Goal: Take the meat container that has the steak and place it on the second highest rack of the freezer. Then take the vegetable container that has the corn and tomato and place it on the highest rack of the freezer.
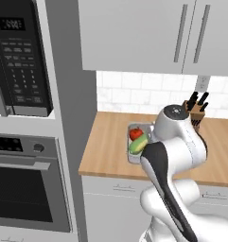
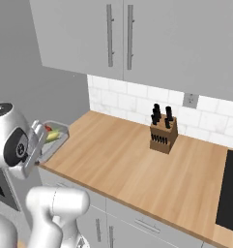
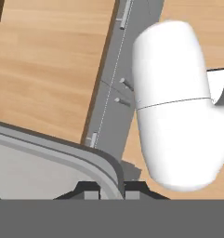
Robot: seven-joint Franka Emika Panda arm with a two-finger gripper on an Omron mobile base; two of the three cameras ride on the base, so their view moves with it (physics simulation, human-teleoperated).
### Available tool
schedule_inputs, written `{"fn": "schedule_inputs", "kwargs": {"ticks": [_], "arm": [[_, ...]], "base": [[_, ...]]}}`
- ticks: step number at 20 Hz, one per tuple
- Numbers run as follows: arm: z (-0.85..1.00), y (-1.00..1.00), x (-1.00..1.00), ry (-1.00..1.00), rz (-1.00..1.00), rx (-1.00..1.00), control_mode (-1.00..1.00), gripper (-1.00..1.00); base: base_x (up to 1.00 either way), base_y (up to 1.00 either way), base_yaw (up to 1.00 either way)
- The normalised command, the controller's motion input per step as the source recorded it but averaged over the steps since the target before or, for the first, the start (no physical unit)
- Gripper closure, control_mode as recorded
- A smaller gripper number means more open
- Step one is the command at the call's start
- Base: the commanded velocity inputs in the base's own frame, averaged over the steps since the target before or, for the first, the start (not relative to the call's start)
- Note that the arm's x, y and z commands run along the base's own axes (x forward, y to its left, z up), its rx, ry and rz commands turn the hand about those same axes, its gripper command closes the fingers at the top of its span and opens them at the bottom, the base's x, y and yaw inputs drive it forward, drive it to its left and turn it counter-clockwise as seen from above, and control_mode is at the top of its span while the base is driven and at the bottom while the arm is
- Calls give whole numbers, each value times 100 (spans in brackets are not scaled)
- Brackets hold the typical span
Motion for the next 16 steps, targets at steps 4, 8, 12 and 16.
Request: {"fn": "schedule_inputs", "kwargs": {"ticks": [4, 8, 12, 16], "arm": [[18, -50, -100, 1, 0, -16, -100, 100], [8, -28, -89, 0, 0, -14, -100, 100], [0, 0, -1, 0, 0, -2, -100, 100], [0, 0, 0, 0, 0, 0, 100, 100]], "base": [[0, 0, 0], [0, 0, 0], [0, 0, 0], [-78, 1, 10]]}}
